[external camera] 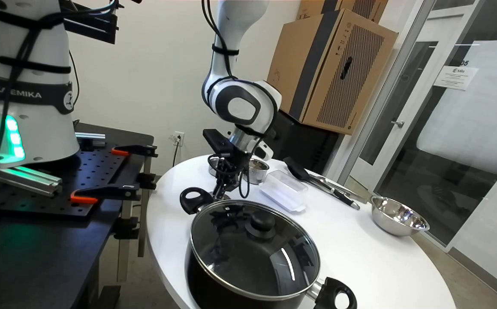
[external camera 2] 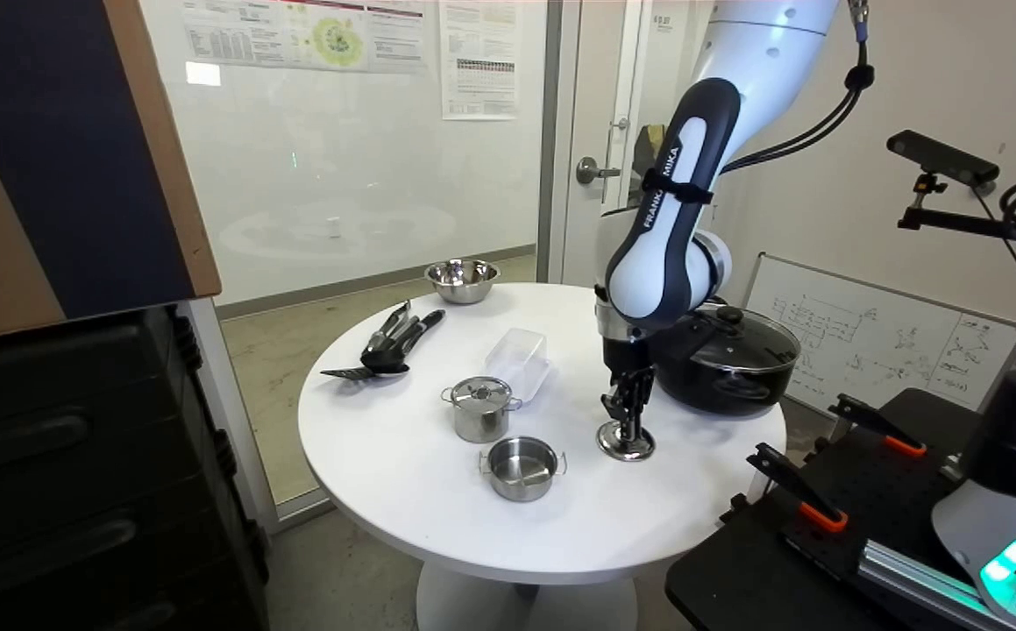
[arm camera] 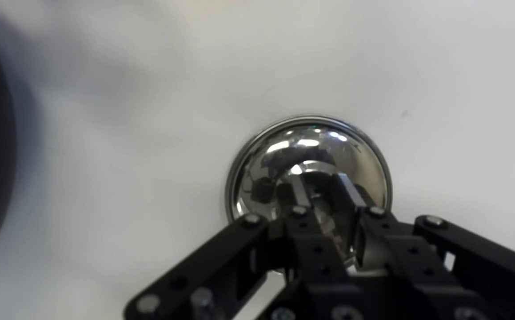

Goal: Put the silver lid on the silver pot at the front of the table

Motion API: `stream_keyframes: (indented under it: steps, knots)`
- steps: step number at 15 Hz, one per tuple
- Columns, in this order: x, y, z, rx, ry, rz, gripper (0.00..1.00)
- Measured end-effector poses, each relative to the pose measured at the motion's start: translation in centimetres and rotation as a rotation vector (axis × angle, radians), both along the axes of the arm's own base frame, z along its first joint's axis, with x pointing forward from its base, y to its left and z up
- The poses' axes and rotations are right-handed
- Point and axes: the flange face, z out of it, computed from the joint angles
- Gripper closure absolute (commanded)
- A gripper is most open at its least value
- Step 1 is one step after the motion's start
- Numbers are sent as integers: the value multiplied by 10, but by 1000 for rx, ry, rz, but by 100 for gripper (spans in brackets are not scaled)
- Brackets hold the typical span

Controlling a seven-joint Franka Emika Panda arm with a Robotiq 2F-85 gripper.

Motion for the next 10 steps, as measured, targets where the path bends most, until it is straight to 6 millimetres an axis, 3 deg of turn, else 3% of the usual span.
stream_keyframes:
  steps: [2, 8, 10]
  knots:
    - [1, 9, 12, 12, -19, 15, 95]
    - [-6, 53, 94, 58, -137, 113, 95]
    - [-13, 68, 111, 61, -150, 150, 95]
